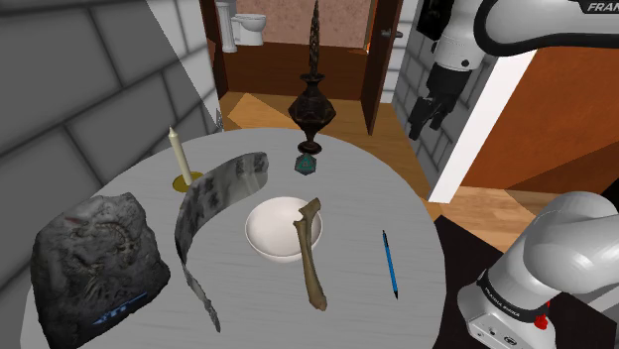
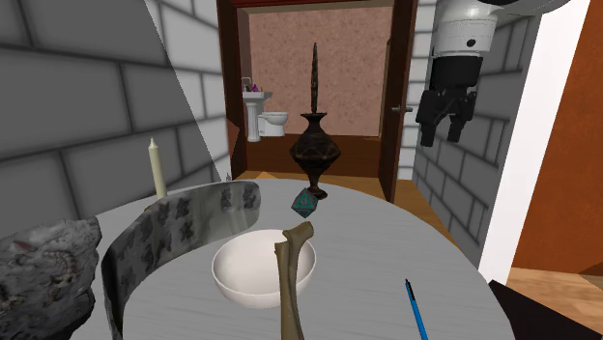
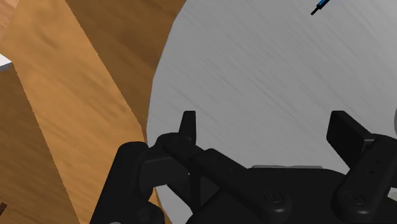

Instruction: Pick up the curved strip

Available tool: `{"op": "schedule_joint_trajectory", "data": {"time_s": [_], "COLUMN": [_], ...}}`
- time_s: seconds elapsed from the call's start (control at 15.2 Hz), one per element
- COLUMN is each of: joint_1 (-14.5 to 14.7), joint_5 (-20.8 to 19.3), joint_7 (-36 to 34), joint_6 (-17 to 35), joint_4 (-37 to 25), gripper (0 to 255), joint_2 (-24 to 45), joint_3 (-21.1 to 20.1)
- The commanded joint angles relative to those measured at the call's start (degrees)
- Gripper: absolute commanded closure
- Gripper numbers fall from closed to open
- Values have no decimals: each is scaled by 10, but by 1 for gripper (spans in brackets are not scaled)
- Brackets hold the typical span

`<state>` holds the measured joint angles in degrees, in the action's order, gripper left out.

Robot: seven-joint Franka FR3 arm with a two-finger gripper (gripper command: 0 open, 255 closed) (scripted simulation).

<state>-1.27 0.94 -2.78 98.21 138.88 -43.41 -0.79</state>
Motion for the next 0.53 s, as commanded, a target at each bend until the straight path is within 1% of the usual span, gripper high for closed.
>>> {"op": "schedule_joint_trajectory", "data": {"time_s": [0.0,0.46], "joint_1": [0,32], "joint_5": [0,57], "joint_7": [0,-99], "joint_6": [0,50], "joint_4": [0,-5], "gripper": [0,0], "joint_2": [0,49], "joint_3": [0,-81]}}
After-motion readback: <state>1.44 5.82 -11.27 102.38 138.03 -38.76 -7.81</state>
